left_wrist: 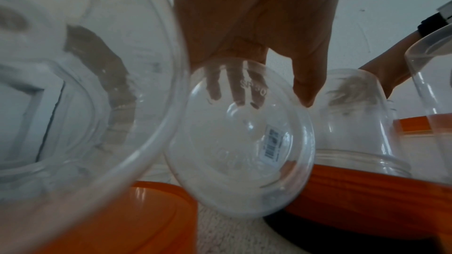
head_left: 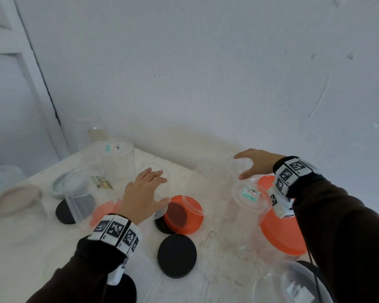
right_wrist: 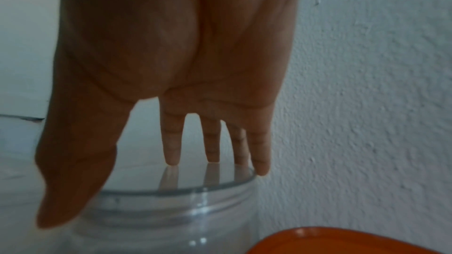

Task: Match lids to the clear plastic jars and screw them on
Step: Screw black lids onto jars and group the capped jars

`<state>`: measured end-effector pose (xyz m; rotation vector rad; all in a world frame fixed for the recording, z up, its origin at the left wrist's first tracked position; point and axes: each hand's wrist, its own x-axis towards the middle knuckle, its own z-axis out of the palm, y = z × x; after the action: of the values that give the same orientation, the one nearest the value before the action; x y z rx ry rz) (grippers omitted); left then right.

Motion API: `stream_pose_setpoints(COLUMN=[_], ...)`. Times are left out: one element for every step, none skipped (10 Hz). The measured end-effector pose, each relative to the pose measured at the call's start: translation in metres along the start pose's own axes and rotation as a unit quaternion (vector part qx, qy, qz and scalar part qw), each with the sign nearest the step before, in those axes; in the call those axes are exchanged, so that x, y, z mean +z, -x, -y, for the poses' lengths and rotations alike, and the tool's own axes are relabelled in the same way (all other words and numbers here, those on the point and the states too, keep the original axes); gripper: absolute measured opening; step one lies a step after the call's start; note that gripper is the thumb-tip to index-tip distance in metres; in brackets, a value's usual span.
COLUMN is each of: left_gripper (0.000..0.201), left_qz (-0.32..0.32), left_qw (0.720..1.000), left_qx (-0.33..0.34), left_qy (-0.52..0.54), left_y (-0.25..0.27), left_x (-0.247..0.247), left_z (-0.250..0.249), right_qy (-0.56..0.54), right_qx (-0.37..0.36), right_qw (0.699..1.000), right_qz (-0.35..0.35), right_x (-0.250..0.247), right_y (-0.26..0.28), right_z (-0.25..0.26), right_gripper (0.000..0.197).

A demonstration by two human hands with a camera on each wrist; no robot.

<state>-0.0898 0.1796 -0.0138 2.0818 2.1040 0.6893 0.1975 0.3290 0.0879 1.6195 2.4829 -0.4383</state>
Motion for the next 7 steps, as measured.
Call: stream_pose_setpoints(left_gripper=[0.086,0.087,0.078,0.055,0.052,0.051,0.050], left_qz=[-0.003,-0.004,0.004,0.001,-0.002,-0.003,-0.003], left_qw=[1.000,1.000,1.000,1.000,1.000,1.000,1.000], left_qx=[-0.001,-0.003,-0.006,-0.007,-0.008,-0.007,-0.006], left_qy=[0.000,-0.001,0.001,-0.011,-0.013,-0.014,-0.007], left_y=[0.000,-0.001,-0.001,0.000,-0.001,-0.002,-0.003], left_x=[0.000,0.000,-0.001,0.000,0.000,-0.001,0.000], left_z=[0.000,0.000,-0.001,-0.001,-0.002,-0.004,-0.003], right_qy=[0.002,-0.004,-0.013,-0.019,-0.043,-0.047,-0.050], right_qx=[-0.001,0.001,-0.011,-0.030,-0.039,-0.053,-0.068], right_qw=[1.000,1.000,0.999,0.995,0.990,0.985,0.984], right_qz=[0.000,-0.011,-0.050,-0.094,-0.130,-0.157,-0.155], right_x=[-0.001,-0.007,-0.023,-0.048,-0.073,-0.084,-0.074], right_y=[0.002,0.009,0.025,0.053,0.090,0.129,0.164], right_z=[0.000,0.000,0.002,0.008,0.016,0.028,0.047], right_gripper=[0.075,0.071,0.065,0.061,0.051,0.044,0.042])
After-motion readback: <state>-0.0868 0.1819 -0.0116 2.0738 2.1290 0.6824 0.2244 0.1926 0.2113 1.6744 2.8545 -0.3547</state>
